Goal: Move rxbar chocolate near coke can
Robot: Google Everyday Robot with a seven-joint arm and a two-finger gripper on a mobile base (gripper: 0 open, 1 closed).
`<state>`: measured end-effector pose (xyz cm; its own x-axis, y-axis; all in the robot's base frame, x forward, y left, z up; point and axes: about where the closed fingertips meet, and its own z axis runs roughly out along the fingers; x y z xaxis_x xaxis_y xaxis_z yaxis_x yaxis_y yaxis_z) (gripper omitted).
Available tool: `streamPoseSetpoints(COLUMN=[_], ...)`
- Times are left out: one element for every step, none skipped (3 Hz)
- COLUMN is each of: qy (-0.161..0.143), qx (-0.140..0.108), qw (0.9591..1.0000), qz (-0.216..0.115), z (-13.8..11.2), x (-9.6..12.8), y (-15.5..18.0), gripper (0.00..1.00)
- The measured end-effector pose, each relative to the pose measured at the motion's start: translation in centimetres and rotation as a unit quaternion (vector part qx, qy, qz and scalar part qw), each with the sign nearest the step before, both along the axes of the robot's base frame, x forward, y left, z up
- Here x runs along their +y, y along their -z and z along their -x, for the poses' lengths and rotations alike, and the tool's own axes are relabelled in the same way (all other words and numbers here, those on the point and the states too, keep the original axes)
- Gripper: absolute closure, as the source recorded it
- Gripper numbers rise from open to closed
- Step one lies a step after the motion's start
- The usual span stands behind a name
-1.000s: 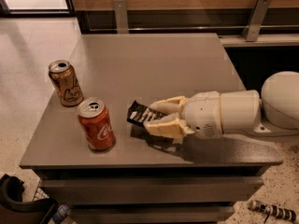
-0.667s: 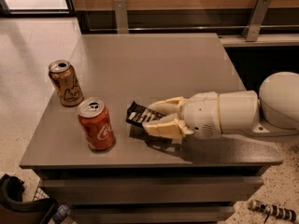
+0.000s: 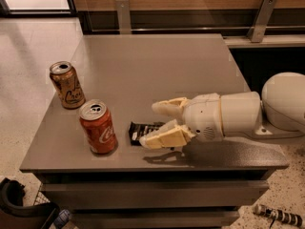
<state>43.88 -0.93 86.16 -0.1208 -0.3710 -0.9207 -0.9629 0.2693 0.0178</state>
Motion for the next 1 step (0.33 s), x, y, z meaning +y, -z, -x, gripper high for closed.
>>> streamPoseSetpoints(qy=[-0.001], qx=[0.0], qw=[1.0], qz=[0.0], z=[0.04], x=[0.11], y=[-0.03], gripper=[0.0])
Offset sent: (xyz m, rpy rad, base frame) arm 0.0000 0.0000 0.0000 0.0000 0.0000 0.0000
